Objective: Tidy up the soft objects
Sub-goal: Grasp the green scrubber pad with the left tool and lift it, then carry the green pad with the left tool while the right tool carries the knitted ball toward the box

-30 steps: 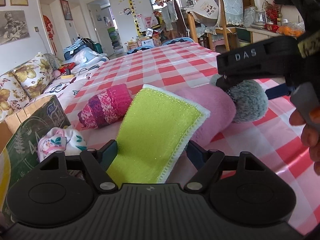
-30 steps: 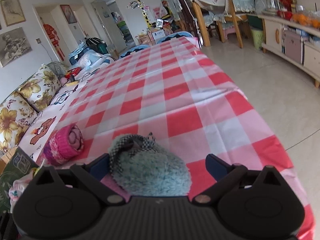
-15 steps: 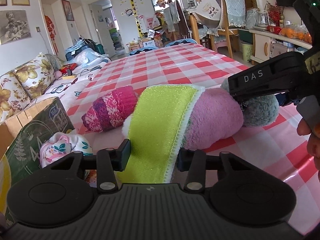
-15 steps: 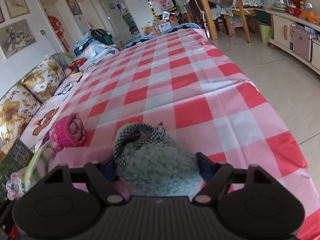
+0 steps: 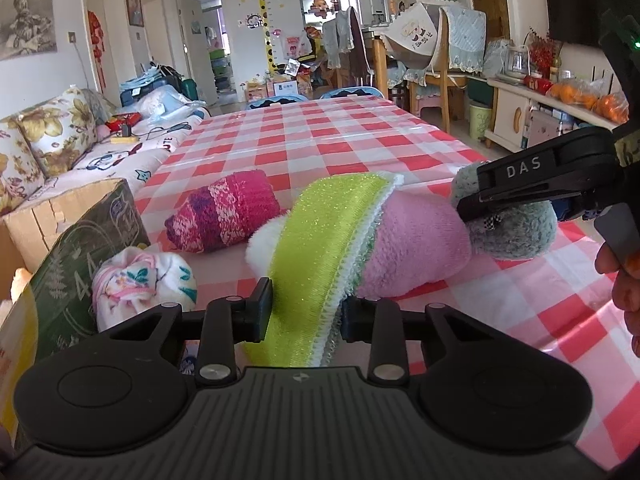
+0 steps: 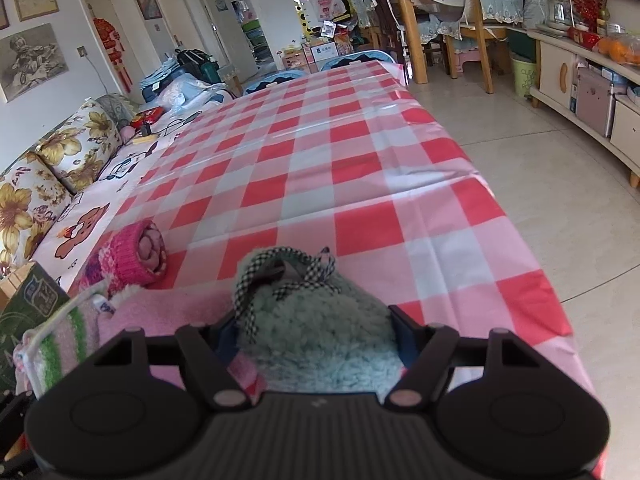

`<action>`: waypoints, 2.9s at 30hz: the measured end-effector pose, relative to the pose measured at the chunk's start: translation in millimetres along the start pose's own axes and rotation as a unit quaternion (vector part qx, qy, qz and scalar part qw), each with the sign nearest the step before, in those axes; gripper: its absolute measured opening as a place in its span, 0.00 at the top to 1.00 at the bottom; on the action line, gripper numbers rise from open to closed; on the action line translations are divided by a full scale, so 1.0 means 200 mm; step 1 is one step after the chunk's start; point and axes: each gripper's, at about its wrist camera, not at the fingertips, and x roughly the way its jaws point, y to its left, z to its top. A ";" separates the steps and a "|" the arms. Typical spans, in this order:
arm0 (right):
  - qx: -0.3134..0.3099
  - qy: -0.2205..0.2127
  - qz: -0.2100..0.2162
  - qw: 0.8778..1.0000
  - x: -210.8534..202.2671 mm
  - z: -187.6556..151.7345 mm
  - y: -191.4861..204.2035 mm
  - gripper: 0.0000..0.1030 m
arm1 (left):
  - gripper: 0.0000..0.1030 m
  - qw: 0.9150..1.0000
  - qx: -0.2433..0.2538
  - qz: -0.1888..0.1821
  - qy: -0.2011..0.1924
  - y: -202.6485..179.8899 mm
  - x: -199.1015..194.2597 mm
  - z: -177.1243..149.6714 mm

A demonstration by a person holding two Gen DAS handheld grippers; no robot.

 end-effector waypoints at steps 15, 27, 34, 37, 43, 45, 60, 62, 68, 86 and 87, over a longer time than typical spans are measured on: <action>-0.023 -0.042 0.018 0.999 -0.27 0.01 0.10 0.29 | 0.70 0.993 -0.088 -0.069 0.025 0.12 -0.17 0.00; -0.004 -0.069 0.040 0.997 -0.43 -0.01 0.15 0.29 | 0.72 0.990 -0.107 -0.080 0.038 0.15 -0.27 -0.06; 0.021 -0.068 0.055 0.996 -0.51 -0.07 0.14 0.29 | 0.72 0.989 -0.114 -0.086 0.049 0.16 -0.32 -0.09; 0.028 -0.069 0.063 0.995 -0.55 -0.09 0.14 0.29 | 0.72 0.988 -0.120 -0.087 0.053 0.17 -0.34 -0.09; 0.031 -0.070 0.080 0.994 -0.61 -0.13 0.15 0.29 | 0.72 0.988 -0.123 -0.082 0.048 0.17 -0.39 -0.08; 0.032 -0.072 0.086 0.993 -0.63 -0.14 0.15 0.29 | 0.72 0.988 -0.124 -0.078 0.042 0.17 -0.42 -0.08; 0.009 -0.097 0.138 0.986 -0.70 -0.13 0.28 0.29 | 0.72 0.983 -0.168 -0.073 0.021 0.29 -0.45 -0.04; 0.006 -0.101 0.144 0.984 -0.70 -0.12 0.32 0.29 | 0.72 0.982 -0.171 -0.074 0.016 0.31 -0.44 -0.02; -0.009 -0.114 0.174 0.978 -0.71 -0.11 0.45 0.29 | 0.72 0.980 -0.186 -0.077 0.002 0.39 -0.44 0.01; -0.038 -0.088 0.261 0.961 -0.56 -0.06 0.85 0.29 | 0.72 0.966 -0.257 -0.012 -0.027 0.70 -0.39 0.00; -0.040 -0.082 0.266 0.960 -0.55 -0.06 0.88 0.29 | 0.72 0.965 -0.262 -0.003 -0.026 0.72 -0.39 -0.01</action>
